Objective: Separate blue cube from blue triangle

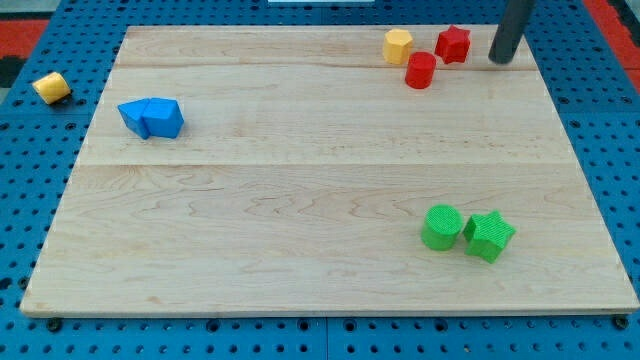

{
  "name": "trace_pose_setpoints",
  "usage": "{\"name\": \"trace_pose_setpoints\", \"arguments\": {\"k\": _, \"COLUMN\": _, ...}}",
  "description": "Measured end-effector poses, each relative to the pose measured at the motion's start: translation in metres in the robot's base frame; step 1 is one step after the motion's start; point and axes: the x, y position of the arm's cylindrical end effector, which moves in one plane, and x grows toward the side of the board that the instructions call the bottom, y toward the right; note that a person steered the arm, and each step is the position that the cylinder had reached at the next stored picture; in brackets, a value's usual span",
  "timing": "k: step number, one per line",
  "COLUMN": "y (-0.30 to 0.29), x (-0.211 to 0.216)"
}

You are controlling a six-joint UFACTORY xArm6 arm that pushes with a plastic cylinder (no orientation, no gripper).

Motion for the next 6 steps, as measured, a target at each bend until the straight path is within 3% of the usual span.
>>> {"name": "trace_pose_setpoints", "arguments": {"k": 1, "y": -0.031, "x": -0.020}}
{"name": "trace_pose_setpoints", "arguments": {"k": 2, "y": -0.080, "x": -0.004}}
{"name": "trace_pose_setpoints", "arguments": {"k": 3, "y": -0.080, "x": -0.014}}
{"name": "trace_pose_setpoints", "arguments": {"k": 4, "y": -0.135, "x": -0.034}}
{"name": "trace_pose_setpoints", "arguments": {"k": 5, "y": -0.162, "x": -0.028}}
{"name": "trace_pose_setpoints", "arguments": {"k": 6, "y": -0.140, "x": -0.003}}
